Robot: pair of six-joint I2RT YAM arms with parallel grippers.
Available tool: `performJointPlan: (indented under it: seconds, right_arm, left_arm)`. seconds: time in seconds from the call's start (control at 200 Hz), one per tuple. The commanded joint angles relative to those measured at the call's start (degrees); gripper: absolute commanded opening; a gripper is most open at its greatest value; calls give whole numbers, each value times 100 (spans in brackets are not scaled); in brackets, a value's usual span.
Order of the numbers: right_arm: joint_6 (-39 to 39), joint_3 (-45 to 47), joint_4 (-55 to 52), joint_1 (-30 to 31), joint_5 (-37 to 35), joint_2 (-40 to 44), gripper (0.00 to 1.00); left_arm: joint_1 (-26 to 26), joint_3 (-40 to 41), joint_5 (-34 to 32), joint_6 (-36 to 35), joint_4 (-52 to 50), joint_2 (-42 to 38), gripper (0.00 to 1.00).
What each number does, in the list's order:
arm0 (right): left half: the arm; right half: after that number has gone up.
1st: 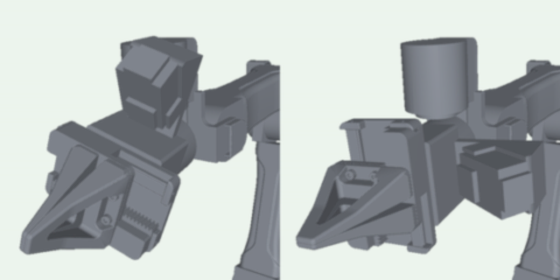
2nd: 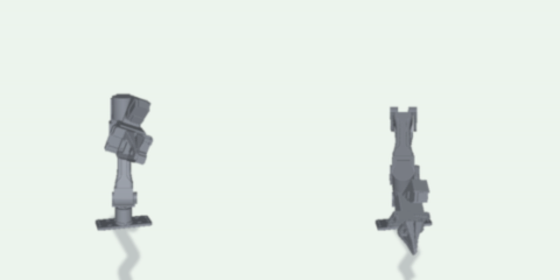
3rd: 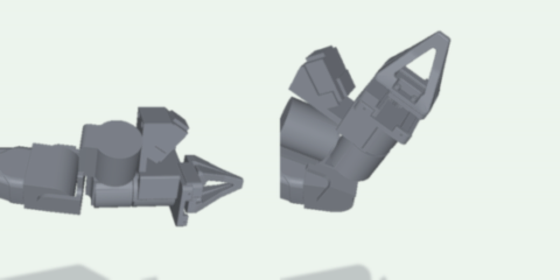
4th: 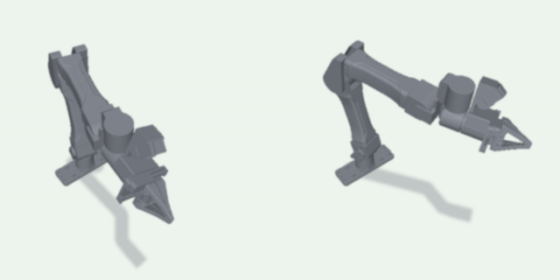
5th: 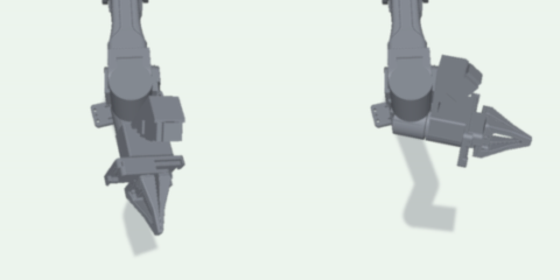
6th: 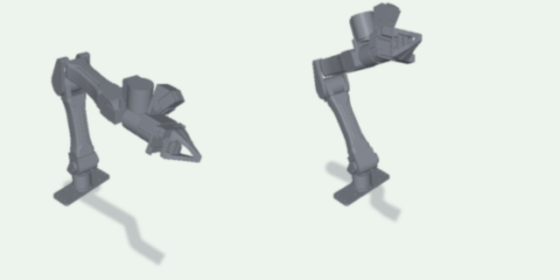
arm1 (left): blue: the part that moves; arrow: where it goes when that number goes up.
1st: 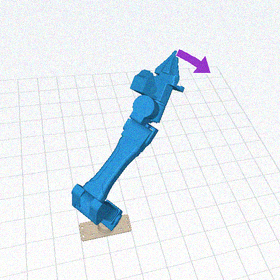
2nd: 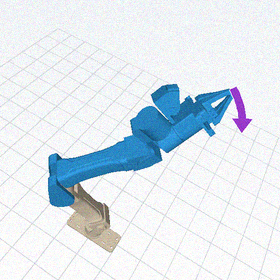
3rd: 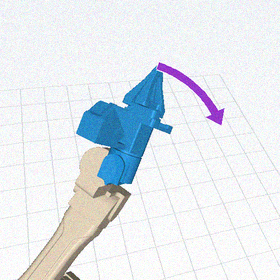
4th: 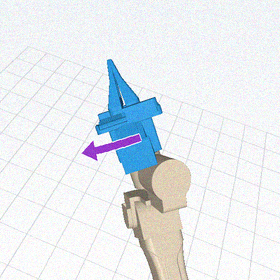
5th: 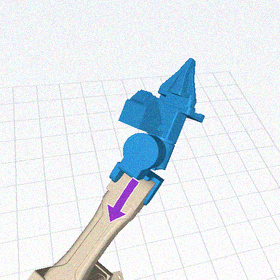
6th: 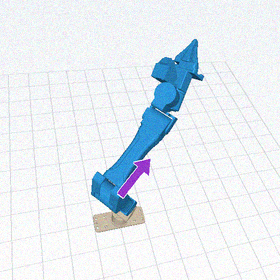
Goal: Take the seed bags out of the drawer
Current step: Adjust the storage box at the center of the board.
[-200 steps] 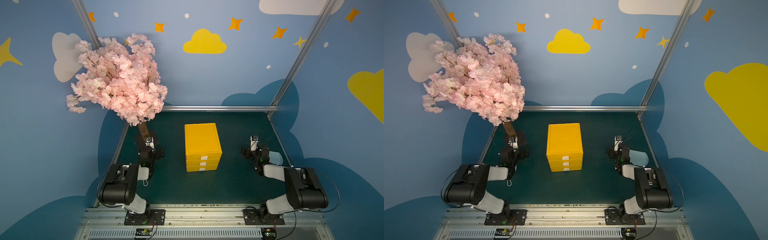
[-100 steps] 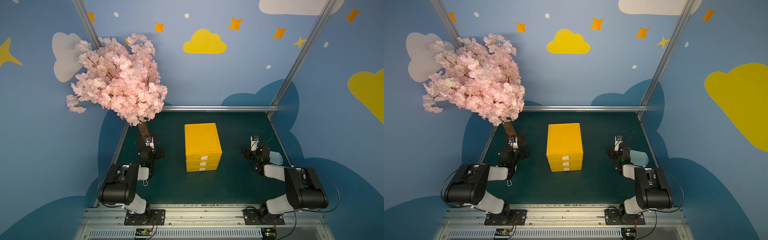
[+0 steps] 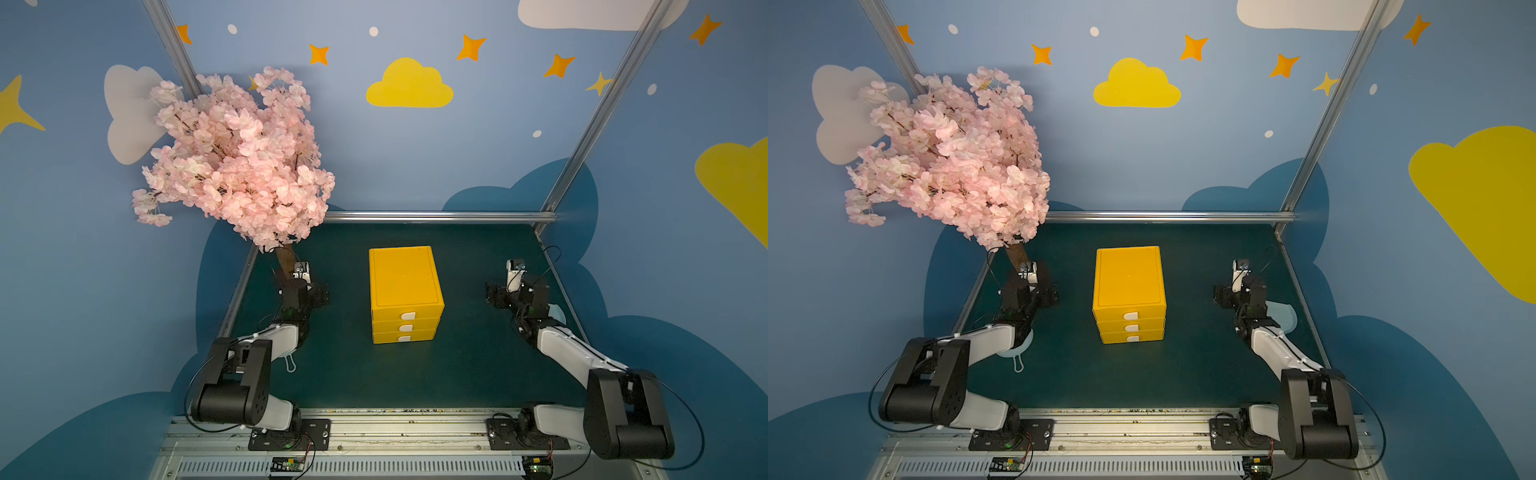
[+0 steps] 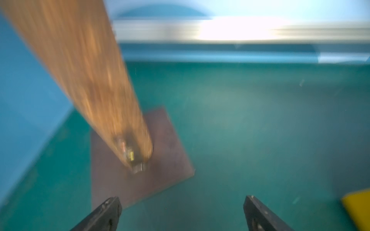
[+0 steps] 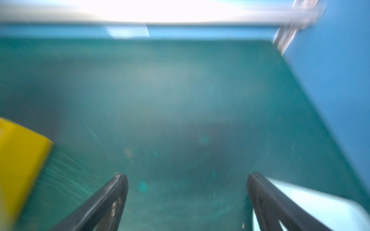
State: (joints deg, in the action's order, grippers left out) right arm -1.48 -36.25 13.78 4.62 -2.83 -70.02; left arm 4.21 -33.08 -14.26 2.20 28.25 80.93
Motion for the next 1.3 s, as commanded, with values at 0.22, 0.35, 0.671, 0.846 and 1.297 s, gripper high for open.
performJointPlan:
  seconds: [0.22, 0.35, 0.671, 0.846, 1.297]
  right_arm:
    - [-2544, -601, -1937, -302, 714, 564, 77]
    - [-2634, -1078, -2533, -295, 1962, 217, 52]
    - [-3049, -1517, -2089, -128, 4227, -1617, 11]
    - [-3167, -1654, -1834, 180, 4318, -2199, 8]
    - [-3681, -2341, -1201, 684, 4536, -3304, 8]
  left_arm:
    - [915, -887, -617, 1509, -3169, -1725, 94]
    - [1023, -1037, 625, 2422, -4062, -2283, 64]
    - [1684, -522, 1439, 2849, -4310, -2407, 19]
    - [2003, -172, 1205, 2980, -4098, -2404, 25]
    - [2285, -307, 1452, 3286, -3180, -989, 24]
